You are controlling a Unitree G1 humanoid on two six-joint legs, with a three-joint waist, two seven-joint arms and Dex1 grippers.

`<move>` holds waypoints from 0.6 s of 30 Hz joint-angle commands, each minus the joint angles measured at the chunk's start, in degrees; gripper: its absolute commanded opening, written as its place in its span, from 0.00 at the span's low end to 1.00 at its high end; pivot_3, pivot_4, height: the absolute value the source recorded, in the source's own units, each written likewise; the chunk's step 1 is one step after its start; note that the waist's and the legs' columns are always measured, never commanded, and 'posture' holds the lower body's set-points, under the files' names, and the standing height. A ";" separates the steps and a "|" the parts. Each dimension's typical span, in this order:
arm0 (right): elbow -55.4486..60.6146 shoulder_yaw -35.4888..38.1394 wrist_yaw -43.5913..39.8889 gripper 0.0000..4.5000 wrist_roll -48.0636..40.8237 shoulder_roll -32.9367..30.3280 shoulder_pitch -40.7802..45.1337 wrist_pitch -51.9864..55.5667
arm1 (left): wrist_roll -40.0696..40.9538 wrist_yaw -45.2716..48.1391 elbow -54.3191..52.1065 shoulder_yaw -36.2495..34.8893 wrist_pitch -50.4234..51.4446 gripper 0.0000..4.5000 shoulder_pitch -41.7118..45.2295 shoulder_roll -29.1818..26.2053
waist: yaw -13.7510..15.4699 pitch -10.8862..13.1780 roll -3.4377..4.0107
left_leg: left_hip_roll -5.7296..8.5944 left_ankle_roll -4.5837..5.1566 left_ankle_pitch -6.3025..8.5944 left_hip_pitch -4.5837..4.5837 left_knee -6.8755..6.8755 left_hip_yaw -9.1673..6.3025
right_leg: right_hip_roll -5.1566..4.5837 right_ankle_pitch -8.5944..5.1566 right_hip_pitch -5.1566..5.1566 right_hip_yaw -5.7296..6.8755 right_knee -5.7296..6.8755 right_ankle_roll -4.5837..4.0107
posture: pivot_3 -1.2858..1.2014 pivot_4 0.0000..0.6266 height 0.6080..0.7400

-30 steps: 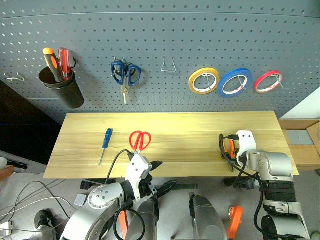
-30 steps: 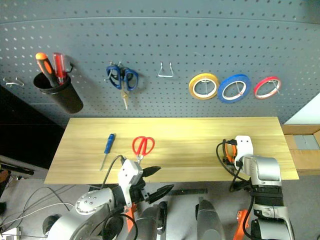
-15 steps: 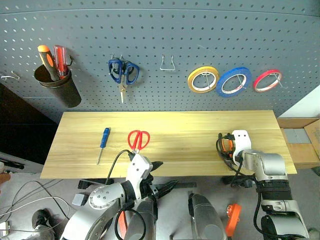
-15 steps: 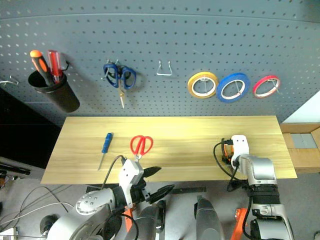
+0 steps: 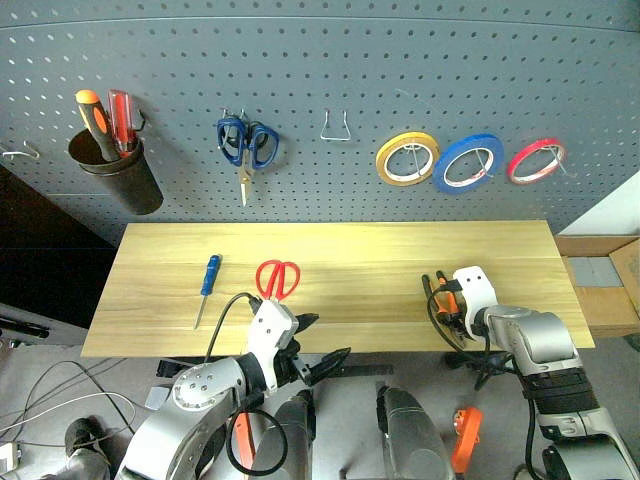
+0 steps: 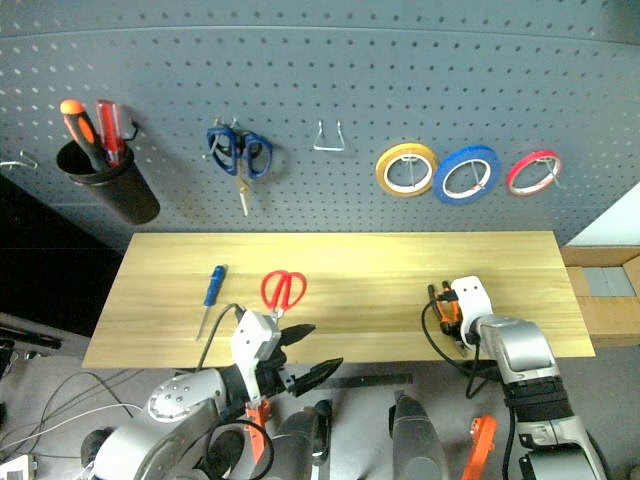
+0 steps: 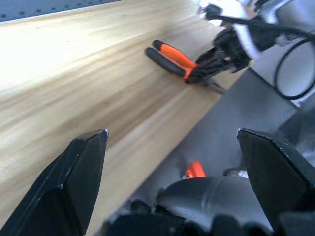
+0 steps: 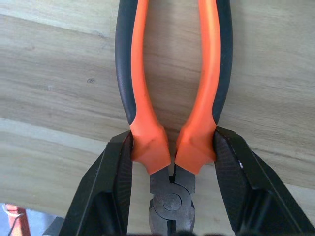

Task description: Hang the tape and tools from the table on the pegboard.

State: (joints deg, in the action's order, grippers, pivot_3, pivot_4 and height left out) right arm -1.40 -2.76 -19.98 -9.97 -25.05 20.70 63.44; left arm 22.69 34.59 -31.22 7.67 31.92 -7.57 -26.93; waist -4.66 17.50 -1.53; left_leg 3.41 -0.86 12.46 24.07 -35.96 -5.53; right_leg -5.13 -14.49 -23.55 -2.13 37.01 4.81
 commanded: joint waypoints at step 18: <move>7.00 -3.96 -22.91 0.41 -12.81 8.09 19.32 -21.49 | -5.29 -8.12 13.24 -11.24 -18.49 1.00 10.17 6.99 | 3.08 -9.62 -0.12 | 0.07 -0.30 -0.12 -0.29 -0.07 0.09 | 0.09 0.23 0.30 -0.03 -0.10 0.20 | 0.51 0.03 1.00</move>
State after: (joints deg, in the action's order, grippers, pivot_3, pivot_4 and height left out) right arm 4.70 -8.80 -43.24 -21.60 -17.26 38.36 43.93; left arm 17.71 26.70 -17.45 -2.78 15.09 1.35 -20.07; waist -1.58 7.89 -1.64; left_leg 3.49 -1.15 12.34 23.71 -36.05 -5.45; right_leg -5.03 -14.27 -23.17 -2.12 36.92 5.01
